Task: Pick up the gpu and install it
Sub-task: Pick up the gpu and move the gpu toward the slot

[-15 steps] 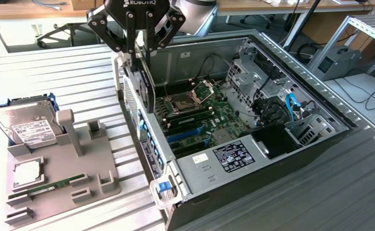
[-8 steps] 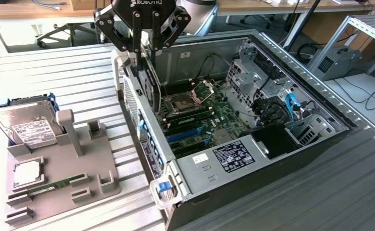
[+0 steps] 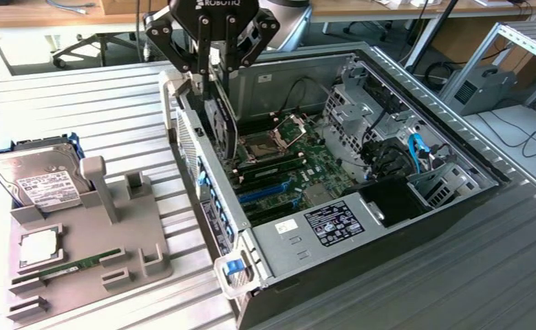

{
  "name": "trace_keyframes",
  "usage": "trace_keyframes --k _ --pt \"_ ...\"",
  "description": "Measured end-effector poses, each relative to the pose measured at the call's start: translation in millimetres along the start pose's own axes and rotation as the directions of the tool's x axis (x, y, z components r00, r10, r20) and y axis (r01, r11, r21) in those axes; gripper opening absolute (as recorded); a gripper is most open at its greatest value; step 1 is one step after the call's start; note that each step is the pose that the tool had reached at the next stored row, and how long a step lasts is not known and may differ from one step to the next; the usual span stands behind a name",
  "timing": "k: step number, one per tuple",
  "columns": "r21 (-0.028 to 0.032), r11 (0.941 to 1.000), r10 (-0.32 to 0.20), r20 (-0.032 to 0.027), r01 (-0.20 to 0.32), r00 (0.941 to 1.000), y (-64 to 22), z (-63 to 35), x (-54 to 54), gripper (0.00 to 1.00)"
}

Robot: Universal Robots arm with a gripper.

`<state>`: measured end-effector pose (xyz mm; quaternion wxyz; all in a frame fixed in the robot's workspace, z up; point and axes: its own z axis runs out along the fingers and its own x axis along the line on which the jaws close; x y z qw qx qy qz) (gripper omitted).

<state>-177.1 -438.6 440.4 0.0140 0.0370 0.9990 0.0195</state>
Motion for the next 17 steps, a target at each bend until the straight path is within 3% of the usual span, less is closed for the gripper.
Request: trace_keyframes --k 10,17 --pt "0.0000 1.0000 0.000 0.0000 0.000 1.0000 1.0 0.5 -13.0 0.27" --pt "0.0009 1.0000 0.000 0.0001 0.000 1.0000 2.7 2.4 -37.9 0.27"
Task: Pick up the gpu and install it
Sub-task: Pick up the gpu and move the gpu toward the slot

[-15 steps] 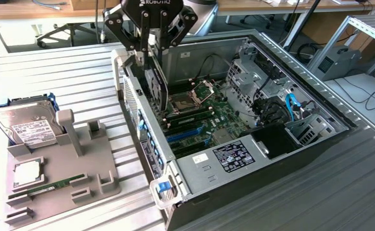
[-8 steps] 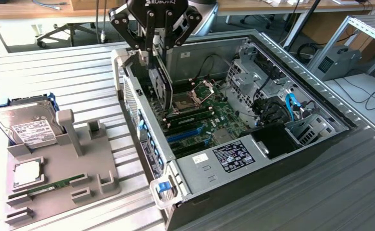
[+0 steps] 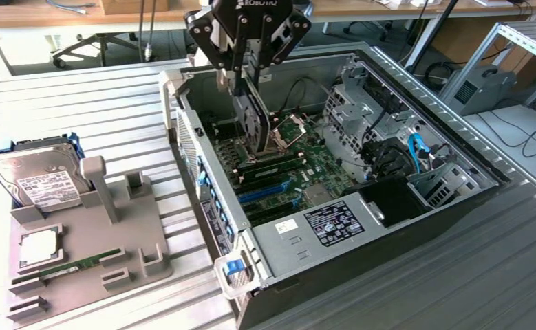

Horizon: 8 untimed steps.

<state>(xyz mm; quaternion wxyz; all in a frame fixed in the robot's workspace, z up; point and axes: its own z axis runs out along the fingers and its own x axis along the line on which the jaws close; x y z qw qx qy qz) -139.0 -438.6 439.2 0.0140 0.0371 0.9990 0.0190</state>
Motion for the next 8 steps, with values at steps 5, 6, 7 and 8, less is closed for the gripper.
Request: trace_keyframes --k 5,6,7,8 --pt "-0.0001 1.0000 0.000 0.0001 0.000 1.0000 0.4 1.2 -6.6 0.27" --pt "0.0000 1.0000 0.000 0.0001 0.000 1.0000 0.4 1.4 -6.8 0.27" --pt "0.0002 1.0000 0.000 0.0000 0.000 1.0000 0.5 1.8 -6.8 0.27" --pt "0.0003 1.0000 0.000 -0.0001 0.000 1.0000 0.5 2.3 -6.8 0.27"
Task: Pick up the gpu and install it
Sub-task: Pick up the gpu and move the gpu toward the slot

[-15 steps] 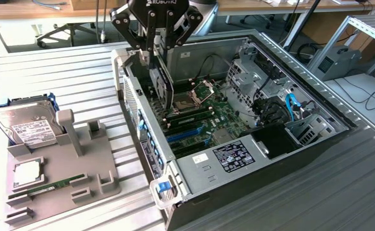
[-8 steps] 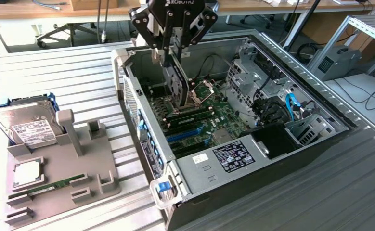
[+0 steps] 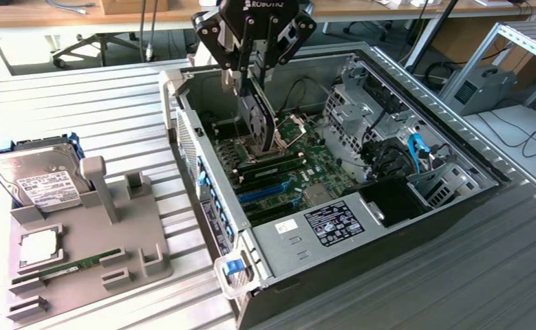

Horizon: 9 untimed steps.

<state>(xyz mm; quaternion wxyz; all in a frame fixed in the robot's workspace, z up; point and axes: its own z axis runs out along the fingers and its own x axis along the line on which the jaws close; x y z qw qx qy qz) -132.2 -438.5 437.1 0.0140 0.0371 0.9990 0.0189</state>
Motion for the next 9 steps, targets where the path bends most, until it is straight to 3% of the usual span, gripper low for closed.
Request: trace_keyframes --k 9 --pt "0.0000 1.0000 0.000 0.0000 0.000 1.0000 -0.2 5.0 -0.1 0.27"
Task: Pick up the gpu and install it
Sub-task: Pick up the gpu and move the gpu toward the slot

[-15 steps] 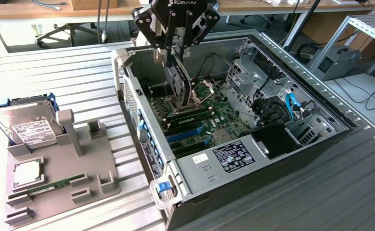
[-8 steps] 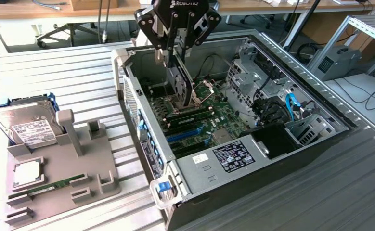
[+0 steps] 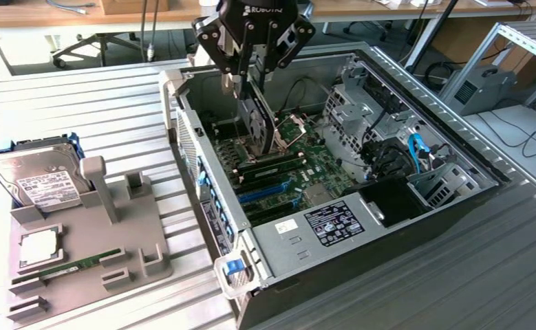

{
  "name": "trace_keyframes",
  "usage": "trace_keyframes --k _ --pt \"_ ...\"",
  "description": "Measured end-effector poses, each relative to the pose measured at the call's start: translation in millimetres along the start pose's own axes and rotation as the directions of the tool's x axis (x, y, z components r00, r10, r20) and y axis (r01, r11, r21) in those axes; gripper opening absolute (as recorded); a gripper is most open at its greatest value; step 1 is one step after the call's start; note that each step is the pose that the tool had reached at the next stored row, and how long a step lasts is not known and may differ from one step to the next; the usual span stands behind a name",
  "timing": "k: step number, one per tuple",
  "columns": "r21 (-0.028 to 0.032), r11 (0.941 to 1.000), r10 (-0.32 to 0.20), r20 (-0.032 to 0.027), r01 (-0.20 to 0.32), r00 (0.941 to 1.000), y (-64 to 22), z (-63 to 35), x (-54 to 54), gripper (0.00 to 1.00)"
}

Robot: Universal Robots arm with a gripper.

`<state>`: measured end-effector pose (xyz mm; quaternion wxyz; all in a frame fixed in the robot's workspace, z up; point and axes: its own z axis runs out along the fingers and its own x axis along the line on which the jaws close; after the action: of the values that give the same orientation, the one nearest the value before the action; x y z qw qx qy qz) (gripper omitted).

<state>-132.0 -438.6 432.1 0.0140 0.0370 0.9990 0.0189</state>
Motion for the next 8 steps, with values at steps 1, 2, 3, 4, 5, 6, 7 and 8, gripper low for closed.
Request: trace_keyframes --k 1,2,3,4,5,6,7,8 --pt "-0.0001 1.0000 0.000 0.0000 0.000 1.0000 0.0 0.6 -0.1 0.27" --pt "-0.0002 1.0000 0.000 0.0001 0.000 1.0000 0.0 1.1 -0.5 0.27" --pt "-0.0002 1.0000 0.000 0.0001 0.000 1.0000 0.0 1.6 -1.0 0.27" --pt "-0.0003 1.0000 0.000 0.0002 0.000 1.0000 0.0 2.1 -1.8 0.27" --pt "-0.0002 1.0000 0.000 0.0001 0.000 1.0000 0.1 2.4 -2.4 0.27" --pt "-0.0002 1.0000 0.000 0.0001 0.000 1.0000 0.1 3.0 -3.6 0.27" --pt "-0.0002 1.0000 0.000 0.0001 0.000 1.0000 0.2 3.4 -4.3 0.27" --pt "-0.0002 1.0000 0.000 0.0001 0.000 1.0000 0.2 3.7 -4.9 0.27"
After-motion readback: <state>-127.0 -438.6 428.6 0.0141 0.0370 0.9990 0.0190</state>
